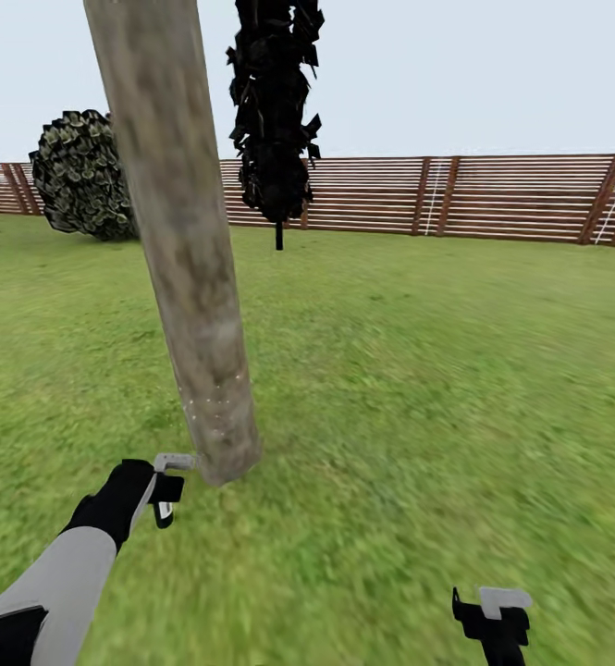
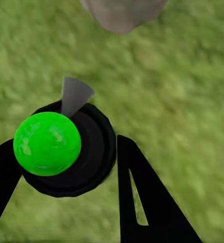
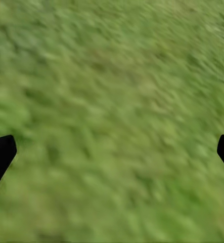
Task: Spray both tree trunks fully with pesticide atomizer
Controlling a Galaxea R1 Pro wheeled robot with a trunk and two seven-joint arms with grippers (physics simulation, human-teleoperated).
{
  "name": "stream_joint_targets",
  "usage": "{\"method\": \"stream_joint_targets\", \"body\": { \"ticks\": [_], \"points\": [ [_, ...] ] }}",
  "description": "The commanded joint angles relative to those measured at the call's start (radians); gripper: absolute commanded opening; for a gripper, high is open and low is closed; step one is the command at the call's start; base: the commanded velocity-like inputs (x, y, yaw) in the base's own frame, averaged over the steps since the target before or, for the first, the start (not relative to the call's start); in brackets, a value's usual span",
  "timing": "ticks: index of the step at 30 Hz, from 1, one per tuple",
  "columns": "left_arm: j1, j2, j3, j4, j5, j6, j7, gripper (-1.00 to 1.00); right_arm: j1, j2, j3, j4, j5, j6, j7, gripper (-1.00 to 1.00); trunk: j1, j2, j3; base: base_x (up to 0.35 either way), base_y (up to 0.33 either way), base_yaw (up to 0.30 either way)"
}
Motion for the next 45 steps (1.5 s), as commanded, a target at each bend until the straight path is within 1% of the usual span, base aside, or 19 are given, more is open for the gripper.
{"method": "stream_joint_targets", "body": {
  "ticks": [1, 3, 4, 6, 8, 9, 10, 12, 13, 17, 19, 22, 25, 28, 32, 40, 45],
  "points": [
    [-0.001, 0.001, 0.004, -0.003, -0.011, 0.003, -0.008, -1.00, -0.001, 0.000, -0.005, 0.001, 0.011, -0.002, -0.005, 1.00, 0.000, 0.000, -0.001, 0.005, 0.000, 0.275],
    [0.000, 0.012, 0.004, -0.004, -0.014, 0.004, -0.004, -1.00, -0.001, 0.000, -0.005, 0.001, 0.011, -0.002, -0.005, 1.00, 0.000, 0.000, -0.001, 0.062, -0.016, 0.246],
    [0.000, 0.017, 0.004, -0.002, -0.014, 0.004, 0.007, -1.00, -0.001, 0.000, -0.005, 0.001, 0.011, -0.002, -0.005, 1.00, 0.000, 0.000, -0.001, 0.155, -0.096, 0.114],
    [0.001, 0.018, 0.003, 0.001, -0.014, 0.004, 0.041, -1.00, -0.001, 0.000, -0.005, 0.001, 0.011, -0.002, -0.005, 1.00, 0.000, 0.000, -0.001, 0.189, -0.143, 0.060],
    [0.002, 0.008, 0.002, 0.005, -0.009, 0.003, 0.106, -1.00, -0.001, 0.000, -0.005, 0.001, 0.011, -0.002, -0.005, 1.00, 0.000, 0.000, -0.001, 0.187, -0.198, 0.017],
    [0.003, 0.003, 0.002, 0.007, -0.007, 0.002, 0.113, -1.00, -0.001, 0.000, -0.005, 0.001, 0.011, -0.002, -0.005, 1.00, 0.000, 0.000, -0.001, 0.166, -0.224, 0.006],
    [0.003, -0.008, 0.003, 0.010, -0.006, 0.001, 0.117, -1.00, -0.001, 0.000, -0.005, 0.001, 0.011, -0.002, -0.005, 1.00, 0.000, 0.000, -0.001, 0.131, -0.242, 0.003],
    [0.003, -0.025, 0.004, 0.020, -0.003, 0.001, 0.119, -1.00, -0.001, 0.000, -0.005, 0.001, 0.011, -0.002, -0.005, 1.00, 0.000, 0.000, -0.001, 0.073, -0.257, 0.004],
    [0.003, -0.037, 0.005, 0.034, 0.011, 0.000, 0.119, -1.00, -0.001, 0.000, -0.005, 0.001, 0.011, -0.002, -0.005, 1.00, 0.000, 0.000, -0.001, 0.002, -0.268, 0.071],
    [0.004, -0.045, 0.004, 0.068, 0.061, -0.006, 0.120, -1.00, -0.001, 0.001, -0.005, 0.001, 0.011, -0.002, -0.005, 1.00, 0.000, 0.000, -0.001, -0.148, -0.239, 0.204],
    [0.004, -0.045, 0.004, 0.070, 0.069, -0.006, 0.125, -1.00, -0.001, 0.001, -0.005, 0.001, 0.011, -0.002, -0.005, 1.00, 0.000, 0.000, -0.001, -0.110, -0.247, 0.265],
    [0.004, -0.044, 0.003, 0.062, 0.072, -0.008, 0.129, -1.00, -0.001, 0.001, -0.005, 0.001, 0.011, -0.002, -0.006, 1.00, 0.000, 0.000, -0.001, -0.018, -0.267, 0.271],
    [0.004, -0.044, 0.004, 0.060, 0.072, -0.069, 0.133, -1.00, -0.001, 0.001, -0.005, 0.001, 0.011, -0.002, -0.008, 1.00, 0.000, 0.000, -0.001, 0.141, -0.249, 0.092],
    [0.004, -0.046, 0.001, 0.060, 0.071, -0.099, 0.135, -1.00, -0.001, 0.000, -0.005, 0.001, 0.011, -0.002, -0.008, 1.00, 0.000, 0.000, -0.001, 0.193, -0.229, 0.015],
    [0.004, -0.043, 0.003, 0.059, 0.071, -0.102, 0.135, -1.00, -0.001, 0.000, -0.005, 0.001, 0.011, -0.002, -0.009, 1.00, 0.000, 0.000, -0.001, 0.156, -0.241, 0.001],
    [0.004, -0.044, 0.003, 0.059, 0.071, -0.102, 0.135, -1.00, -0.001, 0.001, -0.005, 0.001, 0.011, -0.002, -0.009, 1.00, 0.000, 0.000, -0.001, 0.010, -0.272, 0.004],
    [0.004, -0.043, 0.004, 0.058, 0.071, -0.103, 0.135, -1.00, -0.001, 0.001, -0.005, 0.001, 0.011, -0.002, -0.009, 1.00, 0.000, 0.000, -0.001, 0.000, -0.275, 0.186]
  ]
}}
